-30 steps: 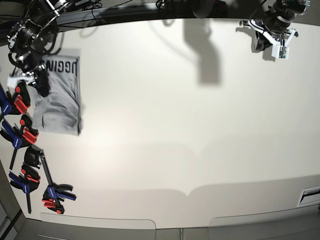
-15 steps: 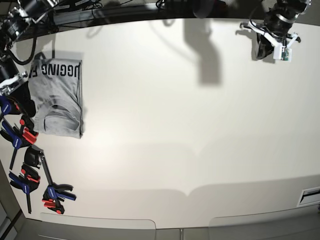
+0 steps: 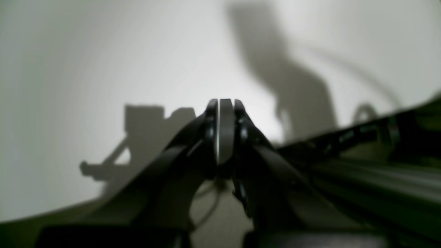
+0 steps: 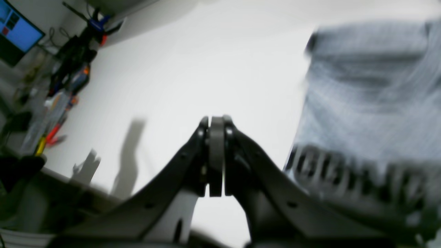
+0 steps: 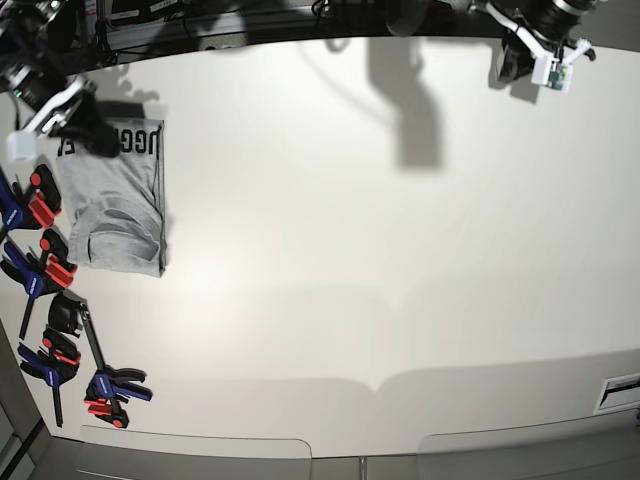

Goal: Fold the T-shirt properly

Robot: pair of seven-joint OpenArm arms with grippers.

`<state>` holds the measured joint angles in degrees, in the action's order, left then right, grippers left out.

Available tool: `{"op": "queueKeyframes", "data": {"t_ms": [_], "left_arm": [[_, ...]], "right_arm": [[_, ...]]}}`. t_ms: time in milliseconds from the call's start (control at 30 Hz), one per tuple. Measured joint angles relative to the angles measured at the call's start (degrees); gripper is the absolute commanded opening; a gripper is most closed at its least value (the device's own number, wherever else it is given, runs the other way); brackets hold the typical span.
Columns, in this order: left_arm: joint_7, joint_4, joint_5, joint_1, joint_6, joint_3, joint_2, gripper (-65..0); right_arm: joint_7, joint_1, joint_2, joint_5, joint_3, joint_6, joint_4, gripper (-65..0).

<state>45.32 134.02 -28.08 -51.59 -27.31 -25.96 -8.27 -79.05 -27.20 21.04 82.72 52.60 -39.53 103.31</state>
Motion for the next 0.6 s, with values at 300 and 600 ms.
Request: {"op": "queueKeyframes", "data": {"t_ms": [300,600], "left_arm": [[6.0,0.0,-0.2,-9.0,0.0,0.0,0.0,-65.0],[13.6,0.0,-0.2,-16.0,0.0,0.0,-0.3,-65.0]], "right_arm": [[-1.6,-15.6,-2.5,-0.1,-15.8,0.0,0.0,-65.0],[4.0,-26.1,-2.9,-15.9,-34.0,0.0,0.0,-65.0]]}}
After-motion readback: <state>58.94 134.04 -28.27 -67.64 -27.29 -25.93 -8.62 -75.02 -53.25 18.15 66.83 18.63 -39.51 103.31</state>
